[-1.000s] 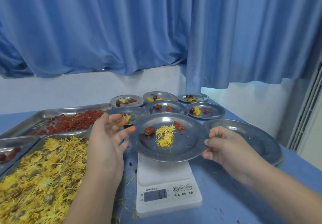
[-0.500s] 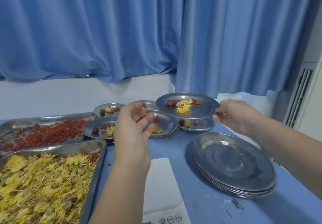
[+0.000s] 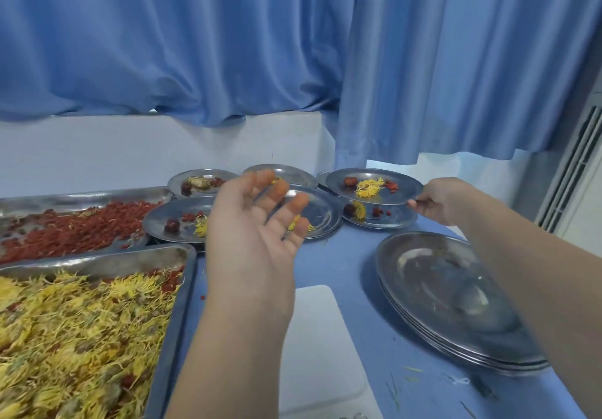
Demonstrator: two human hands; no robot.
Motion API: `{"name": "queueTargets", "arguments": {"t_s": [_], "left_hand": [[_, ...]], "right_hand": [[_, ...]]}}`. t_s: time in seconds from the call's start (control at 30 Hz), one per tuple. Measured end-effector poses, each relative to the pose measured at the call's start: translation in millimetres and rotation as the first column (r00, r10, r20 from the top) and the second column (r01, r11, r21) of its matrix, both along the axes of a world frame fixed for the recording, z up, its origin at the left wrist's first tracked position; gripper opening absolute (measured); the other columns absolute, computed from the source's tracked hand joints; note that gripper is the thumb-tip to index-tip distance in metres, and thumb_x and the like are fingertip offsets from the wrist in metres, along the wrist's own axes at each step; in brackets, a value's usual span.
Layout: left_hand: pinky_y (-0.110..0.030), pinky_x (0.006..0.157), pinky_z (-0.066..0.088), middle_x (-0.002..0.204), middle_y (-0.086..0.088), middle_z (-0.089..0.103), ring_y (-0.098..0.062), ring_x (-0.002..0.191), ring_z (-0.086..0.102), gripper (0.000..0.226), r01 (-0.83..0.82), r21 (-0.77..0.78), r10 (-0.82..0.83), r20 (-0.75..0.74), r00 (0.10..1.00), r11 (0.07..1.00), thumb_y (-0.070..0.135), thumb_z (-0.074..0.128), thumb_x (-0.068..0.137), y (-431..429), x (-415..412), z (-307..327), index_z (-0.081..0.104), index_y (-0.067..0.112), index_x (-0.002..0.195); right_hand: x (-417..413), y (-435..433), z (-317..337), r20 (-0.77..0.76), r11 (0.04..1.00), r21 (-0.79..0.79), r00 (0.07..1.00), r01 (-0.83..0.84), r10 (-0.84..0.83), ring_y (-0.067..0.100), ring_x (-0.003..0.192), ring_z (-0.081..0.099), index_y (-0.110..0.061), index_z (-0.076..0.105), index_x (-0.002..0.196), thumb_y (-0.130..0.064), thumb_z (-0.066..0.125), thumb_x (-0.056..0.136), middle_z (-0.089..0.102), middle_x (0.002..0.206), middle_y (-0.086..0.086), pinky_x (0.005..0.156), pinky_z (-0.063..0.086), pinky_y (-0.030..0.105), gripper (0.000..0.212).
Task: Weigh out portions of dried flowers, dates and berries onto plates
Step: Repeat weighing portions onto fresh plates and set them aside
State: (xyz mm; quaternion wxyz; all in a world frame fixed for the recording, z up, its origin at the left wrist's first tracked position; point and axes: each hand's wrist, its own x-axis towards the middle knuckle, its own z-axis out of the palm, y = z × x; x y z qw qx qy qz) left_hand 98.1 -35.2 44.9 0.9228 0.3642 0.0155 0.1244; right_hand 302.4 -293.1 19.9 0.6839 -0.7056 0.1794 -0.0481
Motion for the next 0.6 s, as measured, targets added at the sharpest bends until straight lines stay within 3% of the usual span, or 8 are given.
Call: {"name": "queueTargets", "arguments": {"t_s": [0.13, 0.2, 0.27, 0.3, 0.4, 0.5, 0.57, 0.6], "left_hand": [[-0.029, 0.068, 0.047, 0.088, 0.000, 0.066, -0.021, 0.079, 0.066, 0.015, 0.016, -0.027, -0.017, -0.032, 0.999, 1.000, 0.030, 0.052, 0.090, -2, 5, -4, 0.063, 0.019, 0.089], [-0.029, 0.067, 0.046, 0.087, 0.000, 0.066, -0.020, 0.076, 0.065, 0.016, 0.018, -0.044, -0.020, -0.045, 0.999, 0.999, 0.030, 0.053, 0.090, 0, 7, -6, 0.064, 0.019, 0.087], [-0.029, 0.066, 0.046, 0.085, 0.000, 0.066, -0.019, 0.073, 0.064, 0.018, 0.017, -0.062, -0.020, -0.058, 0.998, 0.998, 0.031, 0.053, 0.090, 2, 8, -7, 0.065, 0.018, 0.084], [-0.029, 0.066, 0.045, 0.084, 0.000, 0.066, -0.019, 0.071, 0.063, 0.019, 0.014, -0.069, -0.018, -0.064, 0.998, 0.997, 0.031, 0.053, 0.090, 3, 9, -8, 0.065, 0.018, 0.083], [-0.029, 0.065, 0.044, 0.083, 0.000, 0.066, -0.019, 0.069, 0.061, 0.018, 0.006, -0.081, -0.012, -0.079, 0.997, 0.997, 0.029, 0.054, 0.089, 1, 9, -9, 0.066, 0.018, 0.082], [-0.027, 0.063, 0.044, 0.084, 0.000, 0.065, -0.018, 0.069, 0.060, 0.016, 0.008, -0.083, -0.016, -0.094, 0.995, 0.997, 0.029, 0.054, 0.088, -2, 9, -9, 0.066, 0.018, 0.085], [-0.026, 0.062, 0.043, 0.084, 0.000, 0.065, -0.018, 0.068, 0.060, 0.017, 0.015, -0.083, -0.023, -0.096, 0.995, 0.996, 0.029, 0.054, 0.089, -4, 9, -8, 0.066, 0.017, 0.086], [-0.026, 0.061, 0.043, 0.084, -0.001, 0.065, -0.018, 0.068, 0.059, 0.016, 0.015, -0.085, -0.023, -0.096, 0.995, 0.996, 0.029, 0.054, 0.088, -4, 9, -8, 0.066, 0.017, 0.087]], "right_hand": [[14, -6, -6, -0.063, 0.993, -0.119, 0.998, 0.019, -0.027, 0.018, 0.065, 0.050, -0.001, 0.043, 0.075, 0.014, 0.038, 0.094, 0.045, 0.081, 0.010, 0.041, 0.051, 0.017, 0.025], [19, -8, -12, -0.123, 0.971, -0.235, 0.992, -0.042, 0.013, 0.021, 0.070, 0.048, 0.008, 0.053, 0.068, 0.013, 0.039, 0.095, 0.050, 0.079, 0.010, 0.040, 0.048, 0.014, 0.030], [27, -6, -21, -0.140, 0.968, -0.247, 0.990, -0.049, 0.015, 0.022, 0.076, 0.048, -0.002, 0.065, 0.042, 0.013, 0.040, 0.094, 0.056, 0.045, 0.001, 0.039, 0.047, 0.015, 0.059], [30, -6, -24, -0.139, 0.982, -0.189, 0.990, -0.028, 0.002, 0.022, 0.079, 0.049, -0.013, 0.056, 0.024, 0.014, 0.039, 0.092, 0.051, 0.031, -0.003, 0.039, 0.047, 0.017, 0.075], [36, -1, -30, -0.098, 0.985, -0.174, 0.995, -0.007, -0.011, 0.023, 0.088, 0.050, -0.021, 0.043, 0.014, 0.016, 0.039, 0.091, 0.043, 0.023, -0.003, 0.044, 0.049, 0.019, 0.086], [38, -3, -32, -0.039, 0.982, -0.182, 0.999, -0.044, 0.037, 0.024, 0.085, 0.049, -0.024, 0.057, 0.024, 0.008, 0.042, 0.095, 0.053, 0.032, -0.001, 0.052, 0.048, 0.020, 0.079], [31, -5, -31, -0.123, 0.973, -0.228, 0.992, -0.034, 0.006, 0.023, 0.076, 0.040, -0.024, 0.079, 0.070, -0.018, 0.047, 0.100, 0.057, 0.058, 0.012, 0.060, 0.035, 0.024, 0.045], [33, -9, -34, -0.111, 0.850, -0.513, 0.991, -0.120, 0.074, 0.022, 0.074, 0.035, -0.018, 0.078, 0.090, -0.030, 0.047, 0.100, 0.048, 0.067, 0.013, 0.062, 0.027, 0.026, 0.034]]}}
